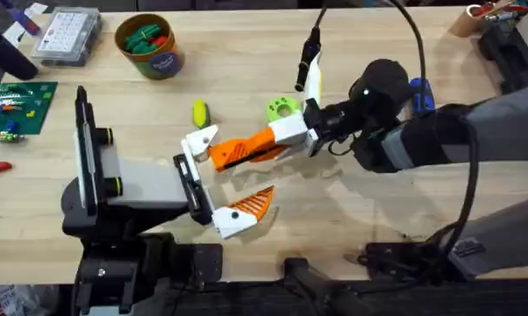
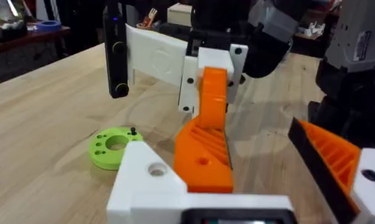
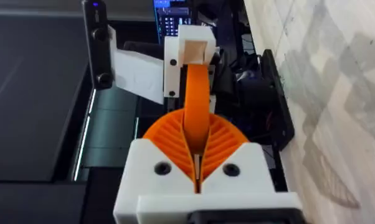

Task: Pick up the gripper from the table and insert it into the empty holder that is missing its gripper. Then pick up a screw, insert it into the mounting hole, and use the screwdriver to tighten it. Finally, clean up the table by picking up the vegetable and placing it into the bucket.

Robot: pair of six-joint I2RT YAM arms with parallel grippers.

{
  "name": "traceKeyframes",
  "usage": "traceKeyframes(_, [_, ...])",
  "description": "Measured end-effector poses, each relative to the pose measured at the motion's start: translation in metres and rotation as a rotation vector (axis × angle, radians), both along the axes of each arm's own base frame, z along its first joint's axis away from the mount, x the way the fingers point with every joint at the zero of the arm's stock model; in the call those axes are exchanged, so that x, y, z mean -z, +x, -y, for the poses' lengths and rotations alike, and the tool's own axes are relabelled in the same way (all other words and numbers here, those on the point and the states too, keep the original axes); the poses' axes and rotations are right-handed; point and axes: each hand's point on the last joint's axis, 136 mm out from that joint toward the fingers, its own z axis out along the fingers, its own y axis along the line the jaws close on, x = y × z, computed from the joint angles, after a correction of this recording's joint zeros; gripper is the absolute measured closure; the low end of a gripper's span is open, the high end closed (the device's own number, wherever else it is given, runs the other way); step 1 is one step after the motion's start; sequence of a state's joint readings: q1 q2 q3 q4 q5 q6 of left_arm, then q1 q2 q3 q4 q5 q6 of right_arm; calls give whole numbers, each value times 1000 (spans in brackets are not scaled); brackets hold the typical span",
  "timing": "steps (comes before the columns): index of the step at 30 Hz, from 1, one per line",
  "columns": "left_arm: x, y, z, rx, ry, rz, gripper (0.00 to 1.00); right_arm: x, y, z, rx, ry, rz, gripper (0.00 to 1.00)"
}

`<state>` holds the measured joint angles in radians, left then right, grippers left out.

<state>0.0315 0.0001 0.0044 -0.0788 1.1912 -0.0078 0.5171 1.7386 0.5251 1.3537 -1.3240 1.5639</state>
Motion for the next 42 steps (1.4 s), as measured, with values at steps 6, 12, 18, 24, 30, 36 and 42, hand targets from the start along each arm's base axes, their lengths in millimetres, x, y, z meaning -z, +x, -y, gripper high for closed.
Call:
traceKeyframes(6, [0, 0, 0, -3, 0, 0, 17, 0, 1, 0, 5, 1, 1, 987])
traceKeyframes(12, [0, 1, 0, -7, 1, 0, 17, -2, 2, -1, 12, 9, 15, 987])
traceKeyframes(18, [0, 1, 0, -6, 1, 1, 17, -5, 2, -1, 15, 22, 33, 987])
traceKeyframes(24, [0, 1, 0, -6, 1, 2, 17, -6, 3, -1, 17, 21, 24, 987])
traceKeyframes(30, [0, 1, 0, -6, 1, 1, 17, -5, 4, -1, 26, 15, 11, 987])
traceKeyframes(36, [0, 1, 0, -6, 1, 1, 17, -5, 4, -6, 41, 16, 6, 987])
traceKeyframes(42, [0, 2, -1, -10, 1, 2, 17, -6, 8, -9, 70, 18, 4, 987])
